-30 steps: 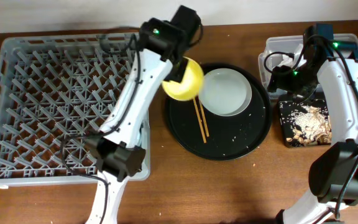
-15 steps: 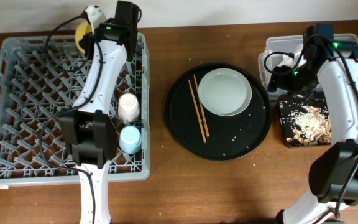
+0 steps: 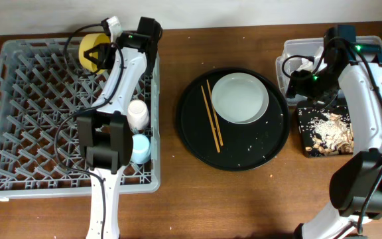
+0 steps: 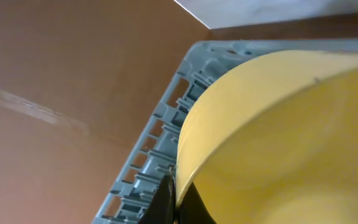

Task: Sort waste into correct bins and load items into the dishwasher rack
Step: 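Place the yellow bowl in the rack's back area with the left gripper, then grasp the white plate edge with the left gripper and lift it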

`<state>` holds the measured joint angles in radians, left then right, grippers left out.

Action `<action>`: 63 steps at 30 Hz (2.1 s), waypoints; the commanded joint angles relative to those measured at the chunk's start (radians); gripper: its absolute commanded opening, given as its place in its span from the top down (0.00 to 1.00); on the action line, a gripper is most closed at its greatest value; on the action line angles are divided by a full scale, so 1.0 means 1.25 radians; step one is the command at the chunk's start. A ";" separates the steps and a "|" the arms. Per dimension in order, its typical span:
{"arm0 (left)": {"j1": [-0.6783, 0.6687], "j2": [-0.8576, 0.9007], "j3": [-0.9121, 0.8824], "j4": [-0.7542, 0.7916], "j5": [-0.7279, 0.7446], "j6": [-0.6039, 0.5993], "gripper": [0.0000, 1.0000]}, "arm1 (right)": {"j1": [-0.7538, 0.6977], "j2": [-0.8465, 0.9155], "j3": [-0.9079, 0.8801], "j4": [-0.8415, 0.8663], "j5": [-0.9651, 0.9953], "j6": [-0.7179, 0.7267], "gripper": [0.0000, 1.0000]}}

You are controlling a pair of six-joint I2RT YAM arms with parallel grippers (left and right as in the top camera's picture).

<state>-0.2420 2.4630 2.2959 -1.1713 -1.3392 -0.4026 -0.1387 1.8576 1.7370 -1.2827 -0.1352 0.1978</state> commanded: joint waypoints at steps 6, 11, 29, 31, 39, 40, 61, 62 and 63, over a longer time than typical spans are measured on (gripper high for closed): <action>-0.070 0.011 -0.004 -0.104 0.301 0.012 0.61 | 0.001 -0.004 0.005 0.003 0.012 -0.006 0.19; -0.089 0.011 0.001 -0.139 0.313 0.045 0.07 | 0.001 -0.004 0.005 0.005 0.012 -0.005 0.19; -0.229 0.180 0.389 -0.203 1.289 0.123 0.24 | 0.002 -0.004 0.005 0.012 0.006 -0.005 0.19; -0.255 0.198 0.389 -0.175 1.249 0.103 0.35 | 0.002 -0.004 0.005 0.011 0.006 -0.005 0.19; -0.281 0.270 0.389 -0.188 1.154 0.060 0.47 | 0.002 -0.004 0.005 0.008 0.006 -0.005 0.19; -0.281 0.272 0.389 -0.182 1.154 0.059 0.53 | 0.002 -0.004 0.005 0.008 0.006 -0.005 0.19; -0.239 0.273 0.608 -0.307 1.154 0.087 0.99 | 0.002 -0.004 0.005 0.006 0.006 -0.006 0.19; -0.227 0.273 0.673 -0.343 1.154 0.097 0.99 | 0.002 -0.004 0.005 0.006 0.006 -0.006 0.19; -0.210 0.244 0.675 -0.358 1.144 0.117 0.99 | 0.002 -0.004 0.005 0.009 0.006 -0.006 0.19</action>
<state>-0.5518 2.8197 3.0642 -1.5970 0.1139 -0.3134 -0.1387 1.8576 1.7370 -1.2747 -0.1326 0.1978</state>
